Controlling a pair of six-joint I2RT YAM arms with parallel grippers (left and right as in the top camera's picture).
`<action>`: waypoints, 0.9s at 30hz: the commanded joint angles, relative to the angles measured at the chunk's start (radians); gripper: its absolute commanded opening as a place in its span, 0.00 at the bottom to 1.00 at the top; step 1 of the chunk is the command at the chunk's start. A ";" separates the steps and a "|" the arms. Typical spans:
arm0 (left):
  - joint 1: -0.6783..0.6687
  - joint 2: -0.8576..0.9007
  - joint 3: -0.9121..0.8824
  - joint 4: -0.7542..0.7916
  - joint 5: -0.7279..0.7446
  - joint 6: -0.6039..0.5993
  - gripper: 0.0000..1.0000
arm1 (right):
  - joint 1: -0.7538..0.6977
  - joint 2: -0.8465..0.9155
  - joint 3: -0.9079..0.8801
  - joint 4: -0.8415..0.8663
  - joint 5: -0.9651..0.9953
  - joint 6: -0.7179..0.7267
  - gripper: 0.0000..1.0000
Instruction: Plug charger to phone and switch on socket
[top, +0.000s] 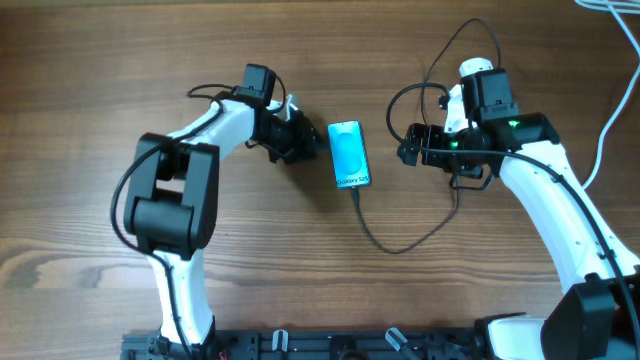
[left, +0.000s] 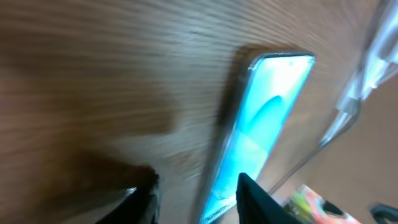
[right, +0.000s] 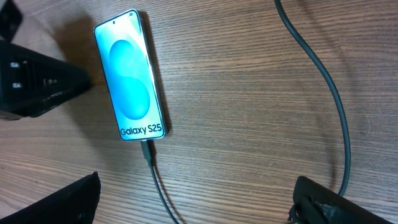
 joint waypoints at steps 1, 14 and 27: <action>0.014 -0.057 -0.052 -0.068 -0.343 -0.002 0.42 | -0.005 -0.016 0.016 0.003 0.040 0.004 1.00; -0.004 -0.625 -0.053 -0.346 -0.657 0.020 0.43 | -0.005 -0.016 0.016 0.003 0.047 0.004 1.00; -0.205 -1.160 -0.055 -0.515 -1.028 -0.066 0.44 | -0.005 -0.016 0.016 0.005 0.073 0.006 1.00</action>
